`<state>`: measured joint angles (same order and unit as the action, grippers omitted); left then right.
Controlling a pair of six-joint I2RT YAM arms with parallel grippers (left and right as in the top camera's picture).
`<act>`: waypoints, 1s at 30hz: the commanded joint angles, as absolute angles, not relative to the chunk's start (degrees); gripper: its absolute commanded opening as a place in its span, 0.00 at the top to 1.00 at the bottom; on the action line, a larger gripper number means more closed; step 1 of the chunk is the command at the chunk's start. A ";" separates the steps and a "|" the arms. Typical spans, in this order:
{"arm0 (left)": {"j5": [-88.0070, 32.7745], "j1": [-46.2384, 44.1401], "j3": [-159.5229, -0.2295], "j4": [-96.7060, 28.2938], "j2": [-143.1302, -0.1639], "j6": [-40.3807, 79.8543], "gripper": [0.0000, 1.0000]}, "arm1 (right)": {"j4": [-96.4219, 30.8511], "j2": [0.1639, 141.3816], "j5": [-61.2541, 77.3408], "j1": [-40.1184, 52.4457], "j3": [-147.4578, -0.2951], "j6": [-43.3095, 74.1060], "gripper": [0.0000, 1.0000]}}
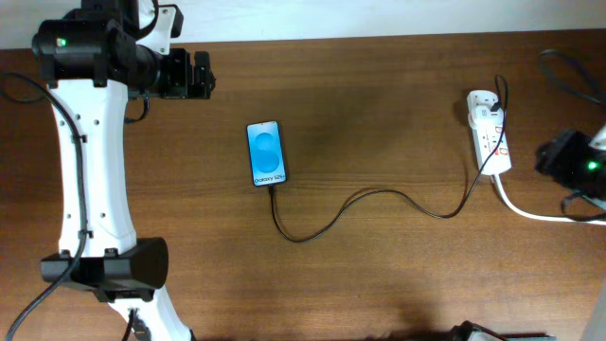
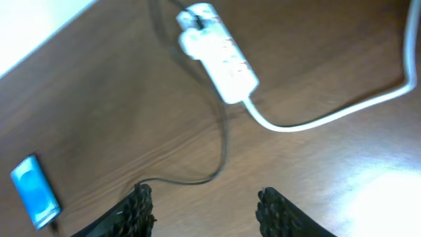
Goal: Plug charger to phone and switch on socket
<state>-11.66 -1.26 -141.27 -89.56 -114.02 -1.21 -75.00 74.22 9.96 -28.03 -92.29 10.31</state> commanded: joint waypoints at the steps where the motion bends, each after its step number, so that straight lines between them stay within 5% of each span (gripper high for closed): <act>1: -12.67 -1.17 -141.49 -89.52 -113.12 -2.70 0.01 | -73.58 80.71 10.00 -33.98 -93.32 7.42 0.44; 4: -12.69 -1.17 -141.47 -89.52 -113.12 -2.70 0.01 | -68.01 89.67 16.80 -38.52 -93.32 7.49 0.37; 7: -12.69 -1.17 -141.47 -89.52 -113.12 -2.70 0.01 | -61.01 100.29 18.06 -38.70 -93.32 7.51 0.20; 11: -12.69 -1.17 -141.49 -89.52 -113.12 -2.70 0.01 | -53.01 108.36 18.87 -38.04 -93.32 7.53 0.15; 30: -12.69 -1.17 -141.49 -89.52 -113.12 -2.70 0.00 | -37.60 122.67 8.29 -28.49 -93.27 10.13 0.15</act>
